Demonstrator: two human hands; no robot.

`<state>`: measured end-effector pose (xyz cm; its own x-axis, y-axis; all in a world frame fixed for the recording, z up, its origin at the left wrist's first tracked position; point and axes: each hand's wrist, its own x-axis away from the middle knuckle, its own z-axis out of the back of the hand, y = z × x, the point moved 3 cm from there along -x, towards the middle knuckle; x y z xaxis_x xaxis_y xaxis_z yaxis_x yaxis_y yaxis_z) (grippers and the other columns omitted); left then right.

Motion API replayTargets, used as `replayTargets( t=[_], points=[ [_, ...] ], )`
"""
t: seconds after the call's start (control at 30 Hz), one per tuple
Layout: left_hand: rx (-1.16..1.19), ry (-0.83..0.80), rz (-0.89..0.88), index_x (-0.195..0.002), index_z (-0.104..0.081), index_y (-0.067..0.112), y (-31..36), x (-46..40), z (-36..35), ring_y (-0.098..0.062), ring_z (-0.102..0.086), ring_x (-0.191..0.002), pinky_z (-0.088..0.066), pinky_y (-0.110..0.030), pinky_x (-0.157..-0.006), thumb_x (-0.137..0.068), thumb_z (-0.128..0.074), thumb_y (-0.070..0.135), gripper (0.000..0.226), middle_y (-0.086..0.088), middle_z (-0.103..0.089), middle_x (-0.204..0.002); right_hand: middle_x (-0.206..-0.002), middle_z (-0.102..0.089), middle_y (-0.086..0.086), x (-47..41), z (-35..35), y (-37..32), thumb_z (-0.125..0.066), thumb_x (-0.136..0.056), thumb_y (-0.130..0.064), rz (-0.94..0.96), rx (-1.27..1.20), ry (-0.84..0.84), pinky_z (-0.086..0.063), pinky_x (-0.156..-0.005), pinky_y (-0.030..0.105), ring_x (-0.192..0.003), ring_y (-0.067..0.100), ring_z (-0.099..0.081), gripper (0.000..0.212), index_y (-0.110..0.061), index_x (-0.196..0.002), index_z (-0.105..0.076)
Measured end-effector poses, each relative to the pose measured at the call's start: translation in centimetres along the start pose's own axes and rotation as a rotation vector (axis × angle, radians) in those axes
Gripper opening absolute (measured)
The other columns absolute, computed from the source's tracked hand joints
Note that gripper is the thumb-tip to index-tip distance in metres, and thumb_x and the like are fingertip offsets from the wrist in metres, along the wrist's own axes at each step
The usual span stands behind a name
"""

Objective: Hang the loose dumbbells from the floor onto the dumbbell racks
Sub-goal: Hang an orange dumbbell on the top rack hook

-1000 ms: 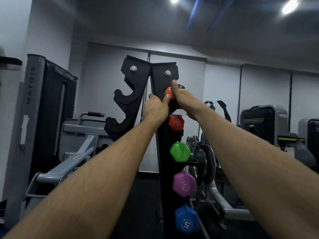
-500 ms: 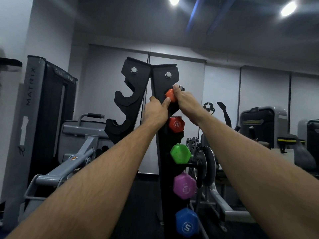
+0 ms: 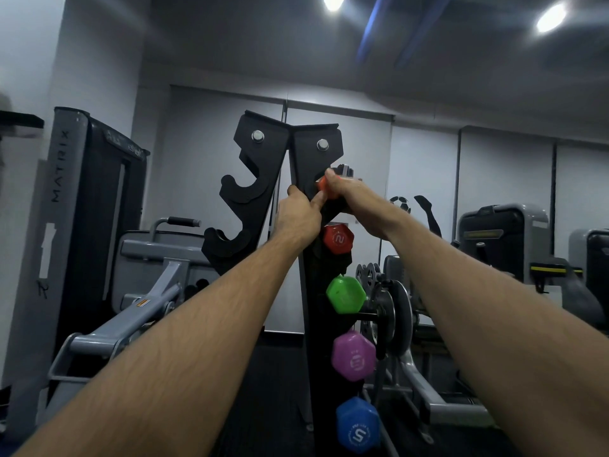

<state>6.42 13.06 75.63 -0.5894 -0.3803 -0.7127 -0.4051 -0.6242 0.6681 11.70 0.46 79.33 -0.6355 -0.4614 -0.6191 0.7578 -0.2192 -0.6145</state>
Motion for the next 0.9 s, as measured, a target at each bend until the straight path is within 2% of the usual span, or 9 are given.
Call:
replayTargets(
  t=[0.07, 0.17, 0.23, 0.33, 0.4, 0.5, 0.57, 0.7, 0.9],
  points=[
    [0.007, 0.002, 0.011, -0.136, -0.045, 0.003, 0.1, 0.0, -0.1, -0.03, -0.064, -0.11, -0.056, -0.045, -0.09, -0.104, -0.049, 0.049, 0.056, -0.014, -0.063, -0.124, -0.112, -0.074, 0.007, 0.1, 0.1, 0.0, -0.049, -0.101, -0.054, 0.006, 0.012, -0.013, -0.043, -0.111, 0.04, -0.109, 0.019, -0.069, 0.053, -0.007, -0.118, -0.069],
    [-0.006, 0.024, 0.03, -0.137, -0.046, 0.003, 0.3, -0.1, -0.1, -0.03, -0.063, -0.112, -0.051, -0.039, -0.081, -0.106, -0.046, 0.049, 0.056, -0.014, -0.062, -0.125, -0.107, -0.07, -0.001, 0.2, -0.1, -0.6, -0.044, -0.104, -0.052, 0.02, 0.04, 0.029, -0.043, -0.08, 0.017, -0.096, 0.003, -0.064, 0.056, -0.005, -0.123, -0.067],
    [-0.021, 0.031, 0.037, -0.137, -0.047, 0.003, 0.3, -0.2, -0.2, -0.03, -0.063, -0.111, -0.05, -0.039, -0.079, -0.106, -0.045, 0.049, 0.055, -0.014, -0.062, -0.124, -0.108, -0.07, 0.0, -0.3, -0.2, -0.4, -0.043, -0.104, -0.053, 0.03, 0.067, 0.04, -0.039, -0.07, 0.013, -0.093, 0.0, -0.062, 0.058, -0.005, -0.123, -0.067],
    [-0.037, 0.037, 0.038, -0.135, -0.048, 0.003, 0.2, -0.2, -0.1, -0.03, -0.064, -0.109, -0.055, -0.043, -0.085, -0.106, -0.045, 0.049, 0.054, -0.014, -0.063, -0.122, -0.111, -0.072, 0.003, -0.8, 0.1, -0.4, -0.044, -0.103, -0.055, 0.006, 0.104, 0.032, -0.04, -0.069, 0.012, -0.095, 0.001, -0.064, 0.058, -0.005, -0.122, -0.068],
    [-0.037, 0.034, 0.036, -0.134, -0.048, 0.004, 0.2, -0.1, -0.2, -0.031, -0.065, -0.108, -0.057, -0.048, -0.09, -0.106, -0.046, 0.049, 0.053, -0.014, -0.063, -0.121, -0.114, -0.072, 0.005, -0.9, 0.2, -0.6, -0.046, -0.102, -0.055, -0.021, 0.118, 0.013, -0.041, -0.073, 0.014, -0.099, 0.005, -0.066, 0.058, -0.005, -0.121, -0.068],
    [-0.032, 0.036, 0.034, -0.134, -0.048, 0.005, 0.1, 0.0, -0.1, -0.032, -0.065, -0.108, -0.057, -0.051, -0.091, -0.105, -0.047, 0.049, 0.052, -0.014, -0.063, -0.121, -0.105, -0.074, 0.004, -0.8, 0.1, -0.4, -0.05, -0.103, -0.051, -0.025, 0.082, -0.021, -0.044, -0.082, 0.019, -0.095, 0.008, -0.068, 0.051, -0.005, -0.113, -0.07],
    [-0.033, 0.034, 0.03, -0.134, -0.048, 0.006, 0.0, -0.1, -0.1, -0.031, -0.065, -0.107, -0.057, -0.048, -0.09, -0.104, -0.048, 0.049, 0.052, -0.013, -0.063, -0.121, -0.099, -0.073, 0.0, -0.6, 0.0, -0.3, -0.05, -0.104, -0.047, -0.002, 0.078, -0.013, -0.044, -0.076, 0.016, -0.09, 0.005, -0.068, 0.047, -0.005, -0.113, -0.07],
    [-0.052, 0.036, 0.01, -0.135, -0.048, 0.005, 0.0, -0.2, 0.0, -0.024, -0.06, -0.099, -0.049, -0.039, -0.077, -0.106, -0.047, 0.046, 0.051, -0.012, -0.061, -0.12, -0.099, -0.073, 0.003, -0.2, 0.1, -0.3, -0.05, -0.104, -0.046, 0.068, 0.124, 0.045, -0.047, -0.07, 0.012, -0.088, 0.004, -0.068, 0.048, -0.003, -0.113, -0.07],
    [-0.03, 0.027, 0.006, -0.134, -0.05, 0.006, -0.2, -0.2, 0.0, -0.03, -0.064, -0.109, -0.056, -0.045, -0.091, -0.106, -0.049, 0.042, 0.045, -0.013, -0.064, -0.123, -0.102, -0.073, 0.018, -0.3, 0.0, -0.3, -0.048, -0.103, -0.051, 0.152, 0.202, 0.093, -0.054, -0.083, 0.031, -0.094, 0.022, -0.07, 0.055, 0.0, -0.104, -0.069]
  ],
)
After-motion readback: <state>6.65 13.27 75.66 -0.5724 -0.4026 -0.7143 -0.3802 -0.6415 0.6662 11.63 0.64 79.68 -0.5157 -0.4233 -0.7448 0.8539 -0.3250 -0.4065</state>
